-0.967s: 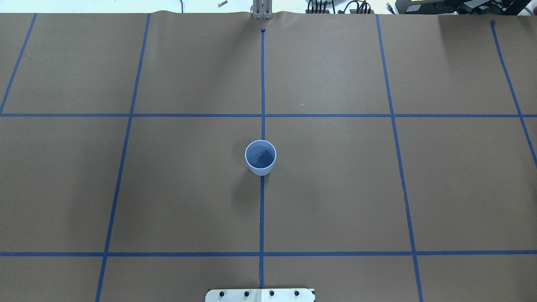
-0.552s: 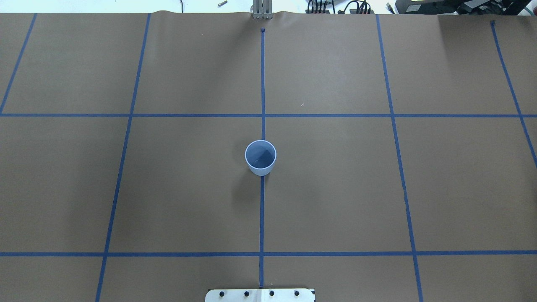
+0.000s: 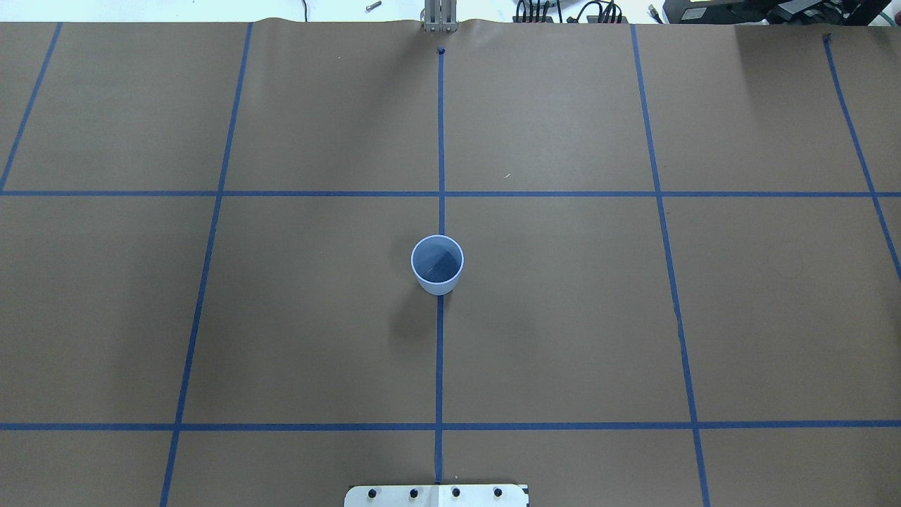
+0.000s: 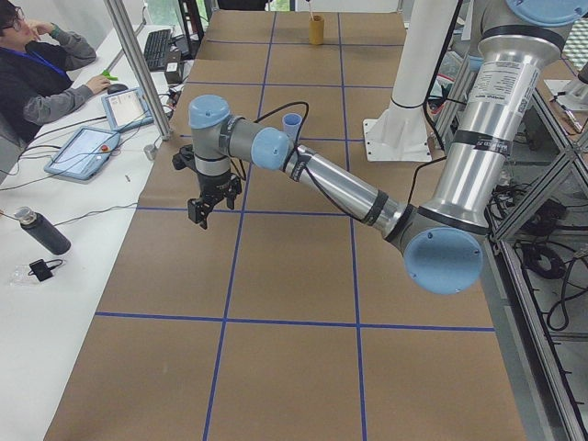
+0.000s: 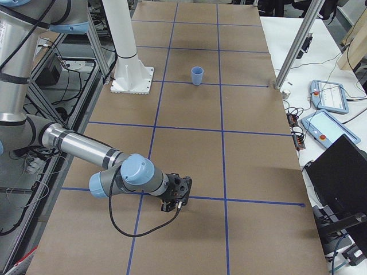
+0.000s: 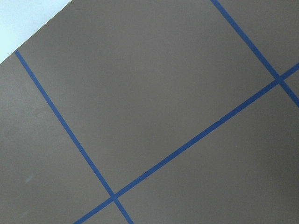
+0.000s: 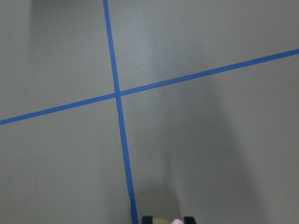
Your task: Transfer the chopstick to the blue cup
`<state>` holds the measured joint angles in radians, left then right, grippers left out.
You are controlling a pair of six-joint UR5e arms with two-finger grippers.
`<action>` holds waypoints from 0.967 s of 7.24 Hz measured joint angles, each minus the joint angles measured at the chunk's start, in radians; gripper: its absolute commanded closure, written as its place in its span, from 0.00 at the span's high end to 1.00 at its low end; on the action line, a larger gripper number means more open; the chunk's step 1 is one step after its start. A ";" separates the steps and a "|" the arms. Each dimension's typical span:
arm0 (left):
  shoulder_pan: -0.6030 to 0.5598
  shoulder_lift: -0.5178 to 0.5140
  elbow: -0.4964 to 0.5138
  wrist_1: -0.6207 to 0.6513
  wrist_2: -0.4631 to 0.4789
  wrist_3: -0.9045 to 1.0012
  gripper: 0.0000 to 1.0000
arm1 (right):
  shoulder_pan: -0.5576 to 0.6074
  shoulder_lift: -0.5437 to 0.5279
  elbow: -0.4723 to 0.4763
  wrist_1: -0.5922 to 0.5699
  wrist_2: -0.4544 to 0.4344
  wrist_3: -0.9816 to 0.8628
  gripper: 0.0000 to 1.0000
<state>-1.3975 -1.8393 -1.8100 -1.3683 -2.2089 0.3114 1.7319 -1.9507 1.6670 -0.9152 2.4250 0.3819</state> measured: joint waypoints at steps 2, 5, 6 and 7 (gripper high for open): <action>0.000 0.000 -0.001 0.000 0.000 0.000 0.98 | 0.000 0.005 0.000 0.000 -0.001 0.000 0.13; 0.000 0.000 -0.002 0.000 0.000 0.000 0.98 | 0.002 0.014 0.018 0.002 0.006 0.000 0.00; 0.000 0.000 -0.002 0.000 0.000 0.000 0.98 | 0.003 0.014 0.032 0.002 0.017 0.000 0.00; 0.000 0.000 -0.002 0.000 0.000 0.000 0.98 | 0.005 0.014 0.042 0.002 0.024 -0.001 0.00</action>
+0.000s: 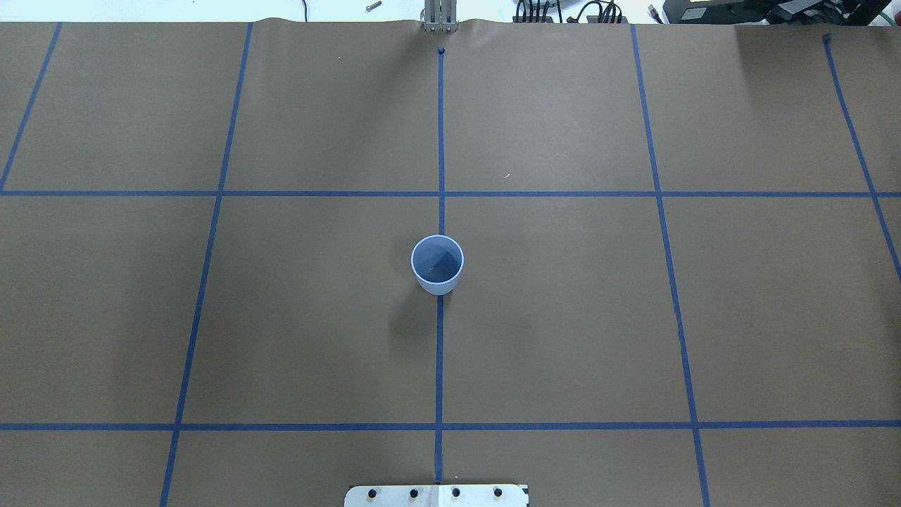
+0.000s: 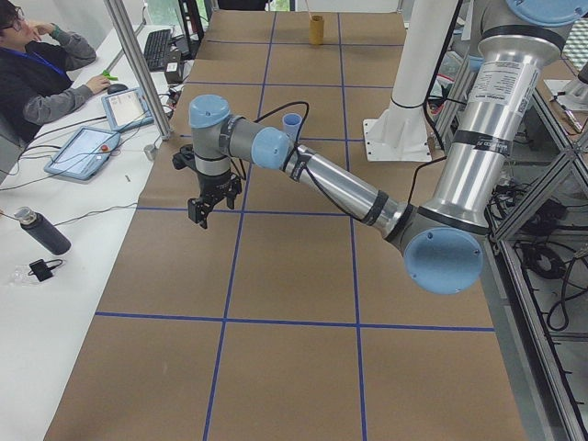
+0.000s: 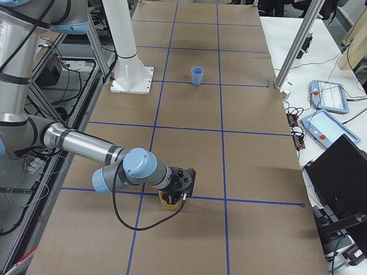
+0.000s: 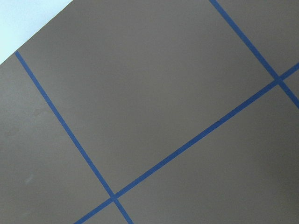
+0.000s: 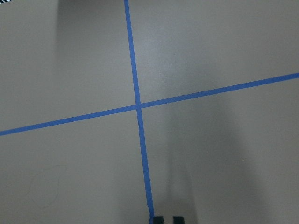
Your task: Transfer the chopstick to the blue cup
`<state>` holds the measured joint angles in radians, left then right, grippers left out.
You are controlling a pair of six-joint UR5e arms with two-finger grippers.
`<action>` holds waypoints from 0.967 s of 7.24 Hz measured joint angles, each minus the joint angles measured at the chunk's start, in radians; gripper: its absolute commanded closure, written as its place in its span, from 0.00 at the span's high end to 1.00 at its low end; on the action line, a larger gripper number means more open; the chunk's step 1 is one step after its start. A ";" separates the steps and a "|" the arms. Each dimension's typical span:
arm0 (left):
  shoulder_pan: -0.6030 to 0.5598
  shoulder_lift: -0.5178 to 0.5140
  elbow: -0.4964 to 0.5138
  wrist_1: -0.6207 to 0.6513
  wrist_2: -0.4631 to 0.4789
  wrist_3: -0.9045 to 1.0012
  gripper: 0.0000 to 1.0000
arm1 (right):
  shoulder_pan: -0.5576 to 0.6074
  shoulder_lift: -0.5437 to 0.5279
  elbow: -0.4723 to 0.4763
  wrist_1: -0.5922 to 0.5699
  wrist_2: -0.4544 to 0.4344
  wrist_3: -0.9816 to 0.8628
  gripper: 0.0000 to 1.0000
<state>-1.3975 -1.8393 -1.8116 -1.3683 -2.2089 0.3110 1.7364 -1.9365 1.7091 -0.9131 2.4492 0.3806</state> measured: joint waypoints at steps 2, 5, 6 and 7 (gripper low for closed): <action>0.001 0.000 0.001 0.000 0.000 -0.001 0.98 | 0.008 -0.003 0.030 -0.006 0.015 -0.003 0.00; 0.001 0.000 0.005 0.003 0.000 -0.006 0.98 | 0.029 -0.007 0.067 -0.008 0.058 -0.012 0.00; 0.002 0.000 0.007 0.003 0.000 -0.008 0.98 | 0.036 -0.008 0.073 -0.009 0.063 -0.015 0.00; 0.002 0.000 0.007 0.003 0.000 -0.009 0.98 | 0.040 -0.008 0.078 -0.009 0.065 -0.018 0.00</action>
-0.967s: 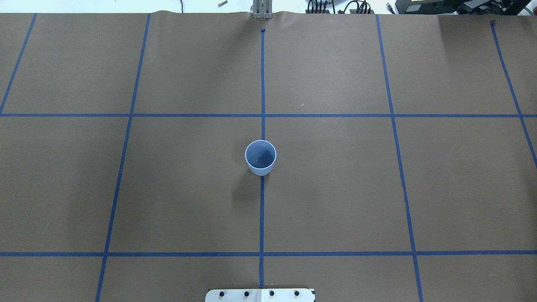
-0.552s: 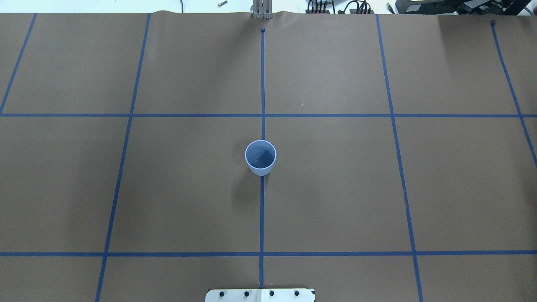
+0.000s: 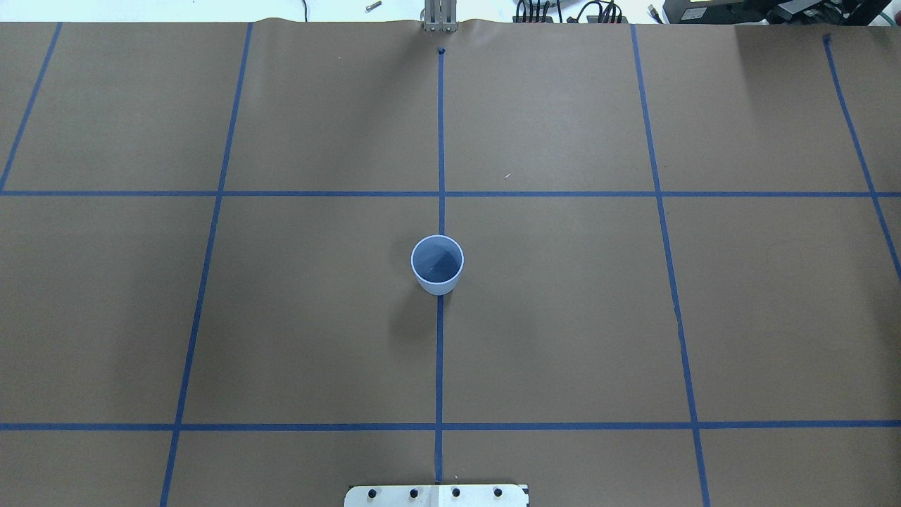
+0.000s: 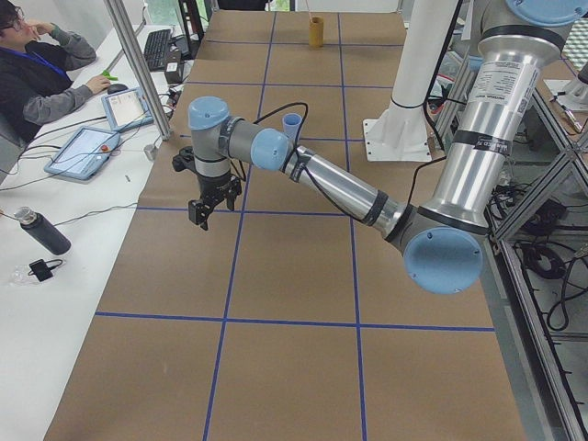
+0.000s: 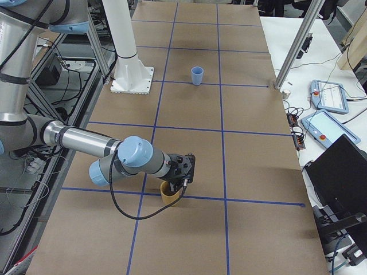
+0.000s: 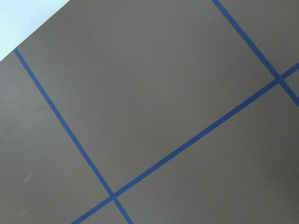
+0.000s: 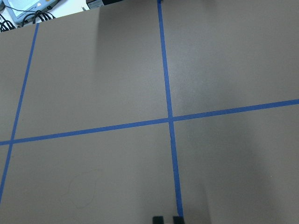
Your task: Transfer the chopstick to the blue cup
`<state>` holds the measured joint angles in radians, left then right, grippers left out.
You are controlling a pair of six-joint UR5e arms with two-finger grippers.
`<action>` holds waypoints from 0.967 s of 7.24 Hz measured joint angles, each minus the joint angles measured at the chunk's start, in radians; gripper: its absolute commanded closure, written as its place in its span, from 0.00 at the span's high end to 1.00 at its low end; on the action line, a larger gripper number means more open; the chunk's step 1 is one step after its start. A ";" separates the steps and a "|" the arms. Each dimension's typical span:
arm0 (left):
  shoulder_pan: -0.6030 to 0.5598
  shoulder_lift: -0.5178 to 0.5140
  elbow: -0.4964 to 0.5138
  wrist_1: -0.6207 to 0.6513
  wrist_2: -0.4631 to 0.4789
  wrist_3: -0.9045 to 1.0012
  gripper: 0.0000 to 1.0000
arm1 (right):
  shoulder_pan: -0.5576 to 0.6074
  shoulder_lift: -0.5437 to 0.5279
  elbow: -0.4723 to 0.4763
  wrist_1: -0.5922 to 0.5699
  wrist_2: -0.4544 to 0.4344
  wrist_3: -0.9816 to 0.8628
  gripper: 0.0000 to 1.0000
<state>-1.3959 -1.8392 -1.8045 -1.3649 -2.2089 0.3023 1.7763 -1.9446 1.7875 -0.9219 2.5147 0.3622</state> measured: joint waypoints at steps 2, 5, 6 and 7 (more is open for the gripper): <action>0.001 0.000 0.001 0.002 0.000 -0.002 0.98 | 0.017 -0.001 0.006 -0.010 -0.001 -0.043 0.00; 0.001 0.000 0.001 0.003 0.000 -0.003 0.98 | 0.101 0.022 0.046 -0.206 -0.030 -0.254 0.00; 0.002 0.000 0.001 0.003 0.000 -0.003 0.98 | 0.124 0.037 0.085 -0.302 -0.034 -0.306 0.00; 0.002 0.000 0.001 0.003 0.000 -0.003 0.98 | 0.138 0.053 0.118 -0.377 -0.035 -0.334 0.00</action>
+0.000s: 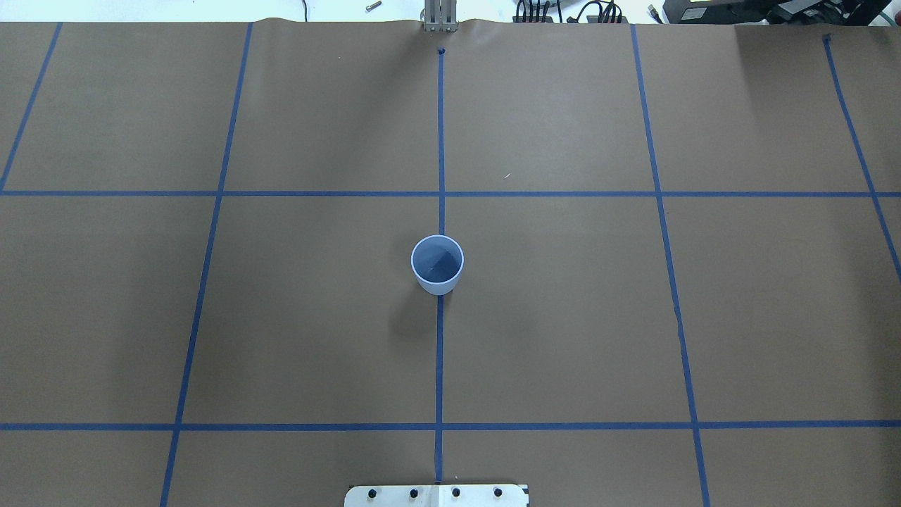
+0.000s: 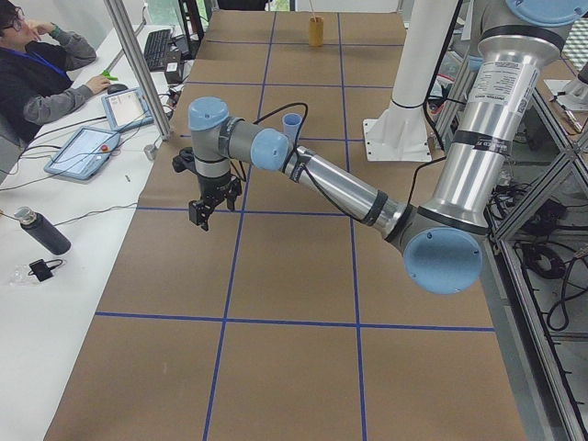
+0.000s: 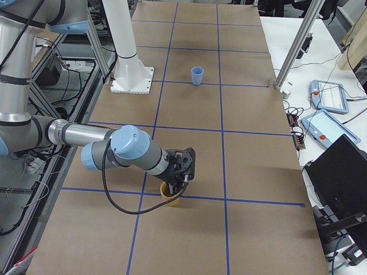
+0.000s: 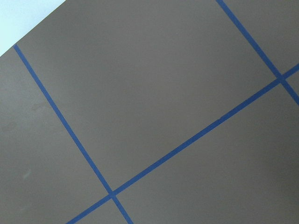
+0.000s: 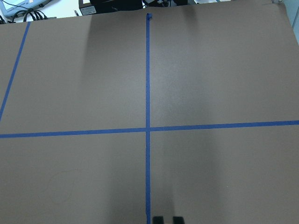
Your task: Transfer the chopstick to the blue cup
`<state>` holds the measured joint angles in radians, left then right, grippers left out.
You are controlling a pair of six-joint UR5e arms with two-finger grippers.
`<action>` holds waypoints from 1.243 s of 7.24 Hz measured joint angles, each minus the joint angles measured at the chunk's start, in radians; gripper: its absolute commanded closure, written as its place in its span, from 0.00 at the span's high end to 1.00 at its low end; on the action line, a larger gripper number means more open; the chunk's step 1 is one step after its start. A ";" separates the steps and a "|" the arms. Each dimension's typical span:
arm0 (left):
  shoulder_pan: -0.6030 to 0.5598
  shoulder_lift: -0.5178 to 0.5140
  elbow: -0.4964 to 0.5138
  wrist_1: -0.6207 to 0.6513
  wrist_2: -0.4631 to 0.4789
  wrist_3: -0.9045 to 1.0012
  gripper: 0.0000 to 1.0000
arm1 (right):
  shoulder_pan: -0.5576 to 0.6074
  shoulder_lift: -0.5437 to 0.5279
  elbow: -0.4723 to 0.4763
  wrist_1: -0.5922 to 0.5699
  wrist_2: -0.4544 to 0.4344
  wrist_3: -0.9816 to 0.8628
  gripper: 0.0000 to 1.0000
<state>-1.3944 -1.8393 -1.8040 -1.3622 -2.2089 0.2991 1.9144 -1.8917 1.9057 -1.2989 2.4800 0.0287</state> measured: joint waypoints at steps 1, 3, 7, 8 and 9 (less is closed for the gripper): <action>0.000 0.000 0.000 0.000 0.000 0.000 0.98 | 0.008 0.022 0.025 -0.062 0.002 -0.011 0.00; -0.018 0.014 0.001 0.002 0.000 0.001 0.98 | 0.027 0.098 0.068 -0.209 0.012 -0.017 0.00; -0.220 0.162 0.074 -0.095 -0.018 -0.007 0.98 | 0.009 0.254 0.110 -0.399 0.006 0.015 0.00; -0.280 0.188 0.122 -0.113 -0.058 -0.012 0.98 | -0.026 0.308 0.112 -0.428 0.003 0.076 0.00; -0.321 0.220 0.145 -0.124 -0.101 -0.023 0.98 | -0.078 0.361 0.118 -0.440 0.002 0.180 0.00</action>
<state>-1.7154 -1.6196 -1.6591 -1.4858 -2.3099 0.2759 1.8361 -1.5307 2.0238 -1.7393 2.4815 0.2082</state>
